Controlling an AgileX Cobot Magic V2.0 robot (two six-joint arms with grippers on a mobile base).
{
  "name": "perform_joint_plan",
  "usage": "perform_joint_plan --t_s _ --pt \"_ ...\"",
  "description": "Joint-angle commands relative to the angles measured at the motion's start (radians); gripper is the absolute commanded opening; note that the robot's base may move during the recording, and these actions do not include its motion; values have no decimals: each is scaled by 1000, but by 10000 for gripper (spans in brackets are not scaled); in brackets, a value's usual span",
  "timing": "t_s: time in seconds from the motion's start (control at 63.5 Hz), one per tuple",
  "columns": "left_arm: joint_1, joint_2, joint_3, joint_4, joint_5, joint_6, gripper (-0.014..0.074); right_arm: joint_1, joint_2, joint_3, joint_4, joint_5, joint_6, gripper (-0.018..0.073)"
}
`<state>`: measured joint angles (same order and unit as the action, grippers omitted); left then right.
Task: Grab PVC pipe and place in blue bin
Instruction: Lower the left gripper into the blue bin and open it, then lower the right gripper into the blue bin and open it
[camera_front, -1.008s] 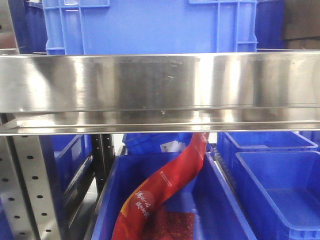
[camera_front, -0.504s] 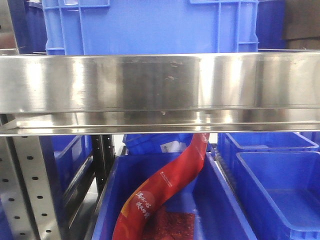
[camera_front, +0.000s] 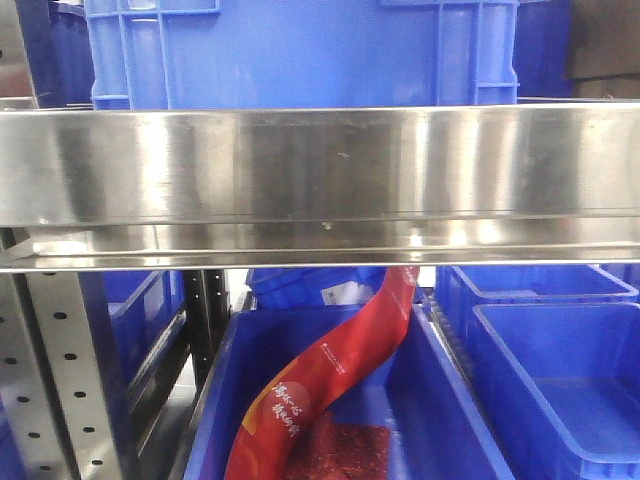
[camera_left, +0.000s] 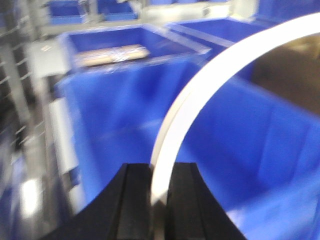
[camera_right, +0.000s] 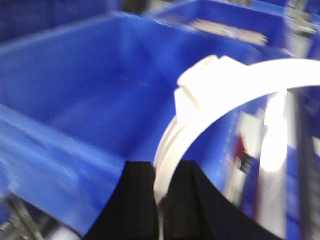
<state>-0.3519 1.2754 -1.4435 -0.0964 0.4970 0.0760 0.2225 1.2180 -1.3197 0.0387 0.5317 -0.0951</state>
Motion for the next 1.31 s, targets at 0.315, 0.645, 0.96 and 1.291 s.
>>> perform_joint_plan --t_s 0.315,0.645,0.96,1.291 --pt "-32 390 -377 -18 -109 -6 -111 30 306 -280 8 -53 -9 -156" --pt "-32 433 -377 -49 -76 -6 183 30 330 -286 76 -49 -9 190" --pt "-32 428 -379 -58 -33 -6 353 30 323 -286 80 -23 -9 214" --pt "-30 381 -386 -49 93 -7 -111 30 266 -284 80 11 -9 -171"
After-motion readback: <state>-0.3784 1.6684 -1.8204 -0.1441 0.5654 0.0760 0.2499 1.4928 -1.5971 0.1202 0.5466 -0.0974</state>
